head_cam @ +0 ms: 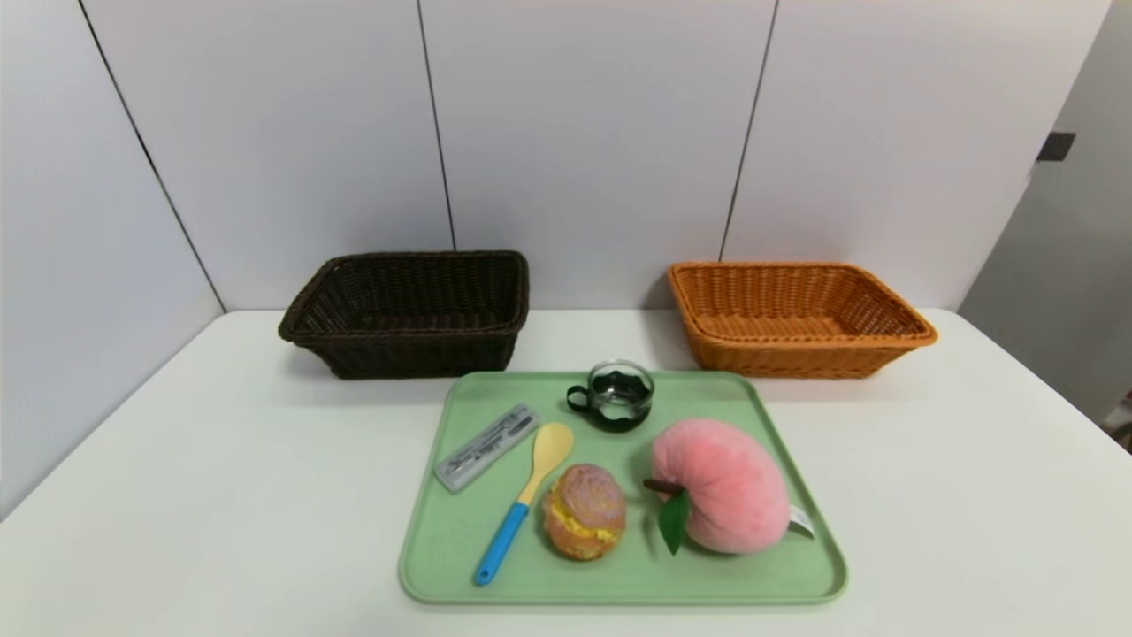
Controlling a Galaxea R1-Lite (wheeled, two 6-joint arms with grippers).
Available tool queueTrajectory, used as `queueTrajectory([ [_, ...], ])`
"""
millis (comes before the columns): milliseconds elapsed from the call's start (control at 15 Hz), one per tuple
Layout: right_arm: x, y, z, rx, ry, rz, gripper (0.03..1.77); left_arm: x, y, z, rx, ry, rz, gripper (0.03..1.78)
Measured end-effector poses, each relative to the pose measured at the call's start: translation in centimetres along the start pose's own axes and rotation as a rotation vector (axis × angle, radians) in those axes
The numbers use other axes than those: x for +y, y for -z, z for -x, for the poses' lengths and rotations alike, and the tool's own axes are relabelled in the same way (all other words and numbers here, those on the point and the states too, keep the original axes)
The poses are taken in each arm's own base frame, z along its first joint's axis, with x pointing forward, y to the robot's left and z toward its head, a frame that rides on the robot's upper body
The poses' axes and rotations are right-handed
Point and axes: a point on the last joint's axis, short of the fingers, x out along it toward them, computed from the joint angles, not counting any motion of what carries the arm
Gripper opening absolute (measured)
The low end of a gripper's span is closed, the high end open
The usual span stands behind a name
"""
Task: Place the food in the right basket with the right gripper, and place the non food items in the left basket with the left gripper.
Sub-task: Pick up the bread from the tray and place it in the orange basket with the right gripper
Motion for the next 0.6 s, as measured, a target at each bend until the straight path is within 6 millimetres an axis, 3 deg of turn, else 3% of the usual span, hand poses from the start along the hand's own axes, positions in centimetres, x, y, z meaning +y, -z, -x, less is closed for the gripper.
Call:
queueTrajectory([
  [133, -0.4, -4.0, -0.3, 0.039, -0.017, -0.012, 1.7, -0.1, -4.6, 0.3, 0.059, 0.04, 0.014, 1.69],
  [267, -0.9, -9.0, -1.9, 0.092, -0.03, -0.023, 1.7, -0.2, -8.4, -0.9, 0.18, 0.102, 0.052, 1.69],
  [467, -1.9, -16.8, -6.3, 0.158, -0.052, -0.047, 1.7, -0.2, -13.2, -4.7, 0.349, 0.149, 0.096, 1.69],
  [600, -2.2, -20.9, -9.8, 0.222, -0.087, -0.097, 1.7, -0.2, -15.8, -8.2, 0.435, 0.154, 0.114, 1.69],
])
